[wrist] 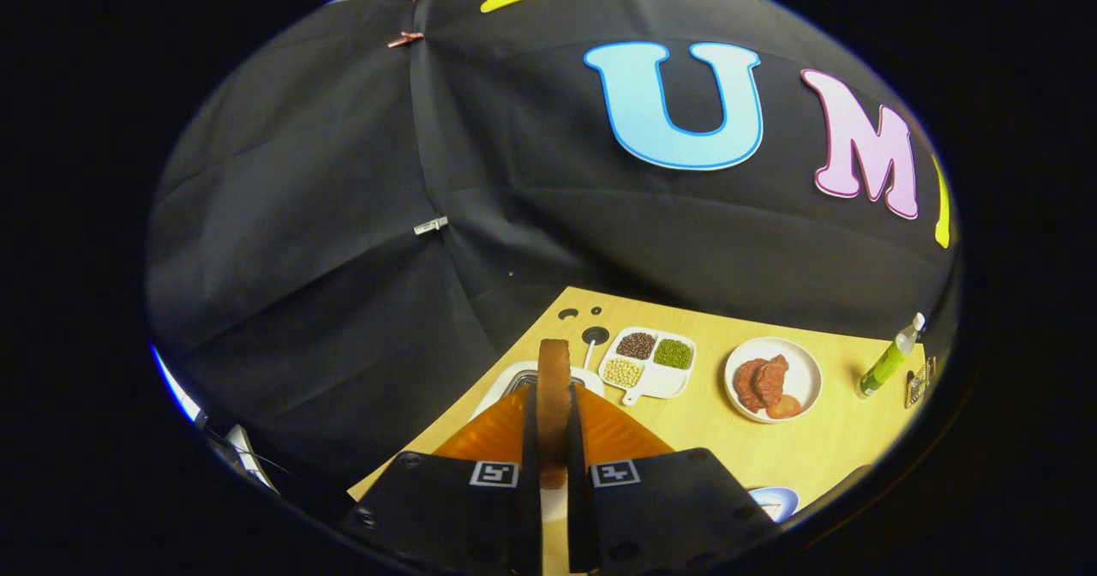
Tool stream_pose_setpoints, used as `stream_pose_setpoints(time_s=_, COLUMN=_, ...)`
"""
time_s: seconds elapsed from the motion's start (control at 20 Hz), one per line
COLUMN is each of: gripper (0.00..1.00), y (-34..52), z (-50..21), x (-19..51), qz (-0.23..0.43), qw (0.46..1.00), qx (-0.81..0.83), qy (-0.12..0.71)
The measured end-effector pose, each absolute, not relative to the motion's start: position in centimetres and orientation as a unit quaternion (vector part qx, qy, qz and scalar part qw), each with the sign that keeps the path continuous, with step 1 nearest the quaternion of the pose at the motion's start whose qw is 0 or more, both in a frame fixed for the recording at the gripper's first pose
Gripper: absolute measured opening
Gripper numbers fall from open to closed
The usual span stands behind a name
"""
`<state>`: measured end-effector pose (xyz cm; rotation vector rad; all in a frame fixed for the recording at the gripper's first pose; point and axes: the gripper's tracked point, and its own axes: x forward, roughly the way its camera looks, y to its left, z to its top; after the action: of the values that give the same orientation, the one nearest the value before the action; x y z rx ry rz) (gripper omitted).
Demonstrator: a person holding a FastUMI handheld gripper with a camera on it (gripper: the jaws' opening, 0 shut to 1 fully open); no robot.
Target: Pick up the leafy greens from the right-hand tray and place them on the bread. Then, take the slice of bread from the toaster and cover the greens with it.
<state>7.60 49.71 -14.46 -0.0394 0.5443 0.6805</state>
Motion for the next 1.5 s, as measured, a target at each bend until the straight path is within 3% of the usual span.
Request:
stream_pose_setpoints(time_s=0.3, gripper=0.16, y=41.3, z=-14.9, x=6.0, qz=0.317, qw=0.909, qx=-0.008, qy=0.272)
stream_pose_setpoints(time_s=0.8, gripper=0.16, y=29.4, z=-24.4, x=3.6, qz=0.255, qw=0.899, qx=0.036, qy=0.354)
stream_pose_setpoints(time_s=1.25, gripper=0.16, y=23.9, z=-31.1, x=4.0, qz=0.204, qw=0.887, qx=0.084, qy=0.406)
stream_pose_setpoints(time_s=1.4, gripper=0.22, y=22.2, z=-32.4, x=4.1, qz=0.187, qw=0.885, qx=0.092, qy=0.417)
stream_pose_setpoints(time_s=1.5, gripper=0.39, y=20.5, z=-33.2, x=4.1, qz=0.173, qw=0.884, qx=0.082, qy=0.425)
